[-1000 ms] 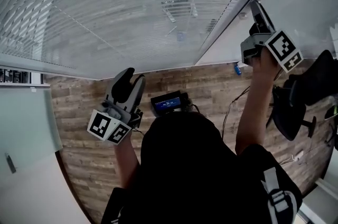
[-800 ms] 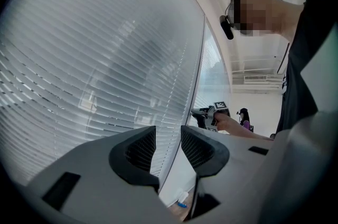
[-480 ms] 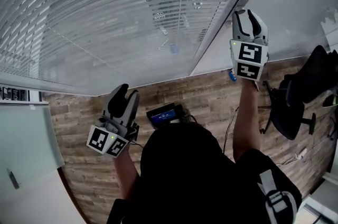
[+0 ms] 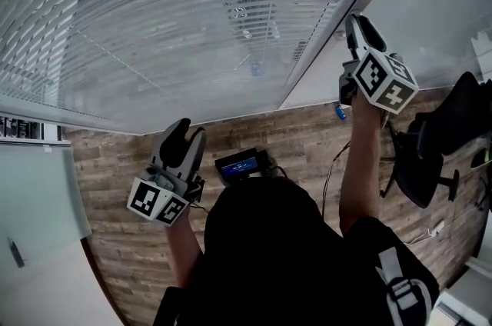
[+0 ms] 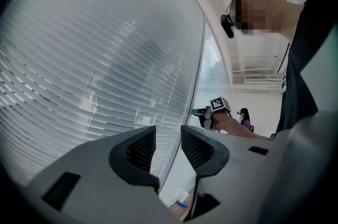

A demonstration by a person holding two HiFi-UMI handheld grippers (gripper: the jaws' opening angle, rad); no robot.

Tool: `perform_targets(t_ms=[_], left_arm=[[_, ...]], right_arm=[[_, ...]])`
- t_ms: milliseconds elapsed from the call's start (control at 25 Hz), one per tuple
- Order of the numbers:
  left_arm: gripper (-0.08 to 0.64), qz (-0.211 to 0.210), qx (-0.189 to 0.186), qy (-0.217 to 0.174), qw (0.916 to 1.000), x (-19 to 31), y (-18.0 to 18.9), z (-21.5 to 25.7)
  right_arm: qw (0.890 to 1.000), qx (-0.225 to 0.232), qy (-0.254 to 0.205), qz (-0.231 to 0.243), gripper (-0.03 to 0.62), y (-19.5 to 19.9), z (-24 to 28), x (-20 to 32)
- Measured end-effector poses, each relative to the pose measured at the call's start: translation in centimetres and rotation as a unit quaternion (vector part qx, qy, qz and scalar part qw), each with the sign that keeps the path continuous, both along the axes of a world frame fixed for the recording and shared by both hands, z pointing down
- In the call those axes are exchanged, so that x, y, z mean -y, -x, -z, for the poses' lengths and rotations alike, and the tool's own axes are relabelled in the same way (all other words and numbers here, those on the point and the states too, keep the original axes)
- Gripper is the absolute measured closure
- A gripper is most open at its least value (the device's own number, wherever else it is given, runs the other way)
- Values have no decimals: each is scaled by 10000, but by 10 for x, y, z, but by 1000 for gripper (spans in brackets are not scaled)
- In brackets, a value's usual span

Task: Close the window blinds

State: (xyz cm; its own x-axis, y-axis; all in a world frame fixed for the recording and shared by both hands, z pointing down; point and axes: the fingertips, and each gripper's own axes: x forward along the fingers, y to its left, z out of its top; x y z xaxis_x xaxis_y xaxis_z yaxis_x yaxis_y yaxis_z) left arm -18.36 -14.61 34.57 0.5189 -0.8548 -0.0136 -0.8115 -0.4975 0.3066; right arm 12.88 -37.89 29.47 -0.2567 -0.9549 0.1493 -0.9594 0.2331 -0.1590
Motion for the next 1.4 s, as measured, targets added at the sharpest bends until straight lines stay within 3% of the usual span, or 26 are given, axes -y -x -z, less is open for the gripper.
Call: perform_targets(t_ms=[120, 200, 240, 320, 400, 440, 520, 560, 680, 760, 800, 880, 1000, 1080, 1200, 1280, 1320, 1400], left_arm=[[416, -13, -7, 0, 10000, 1, 0, 0], [416, -10, -13, 5, 10000, 0, 0, 0], [416, -4, -14, 9, 10000, 0, 0, -1], [416, 3, -7, 15, 10000, -1, 0, -1], [416, 3, 1, 17, 10000, -1, 1, -2], [416, 6, 4, 21, 10000, -1, 1, -2], [416, 11, 17, 33, 10000, -2, 1, -1], [416, 11, 23, 35, 10000, -2, 1, 0], [416, -5, 22, 10, 10000, -1, -2, 3], [416, -8, 21, 9, 10000, 0, -2, 3], [416, -2, 20, 9, 10000, 0, -2, 4], [416, 19, 16, 2, 10000, 0, -1, 4], [416, 45, 9, 5, 10000, -2, 0, 2], [416, 53, 8, 12, 10000, -3, 1, 1], [416, 47, 0, 8, 10000, -2, 1, 0], [416, 46, -9, 20, 10000, -3, 1, -1], [416, 51, -11, 34, 10000, -3, 1, -2], [416, 55, -7, 52, 10000, -4, 2, -3]], right_arm=[[9842, 1736, 258, 249, 463, -2, 2, 1], [9726, 2273, 304, 384, 463, -1, 3, 2], [9726, 2267, 268, 443, 463, 1, 3, 2], [9860, 1590, 116, 490, 463, 2, 0, 1], [9995, 91, -143, 284, 460, 1, -4, -3], [9963, -793, -314, 98, 459, 0, -3, -6], [9719, -2261, -625, -197, 448, 3, 3, -9], [9586, -2738, -742, -260, 449, 6, 7, -10], [9314, -3516, -894, -305, 451, 12, 12, -6], [9272, -3634, -844, -346, 462, 12, 12, -5], [9327, -3501, -790, -356, 465, 11, 11, -4], [9570, -2813, -633, -319, 465, 8, 11, -3], [9953, -911, -293, -112, 466, 1, 8, 0], [9985, 537, -54, 73, 466, -3, 8, 1], [9771, 2093, 184, 343, 466, -5, 8, 3], [9694, 2403, 188, 456, 466, -5, 7, 4], [9715, 2313, 134, 501, 465, -4, 7, 4], [9857, 1591, -43, 550, 465, -1, 4, 2]])
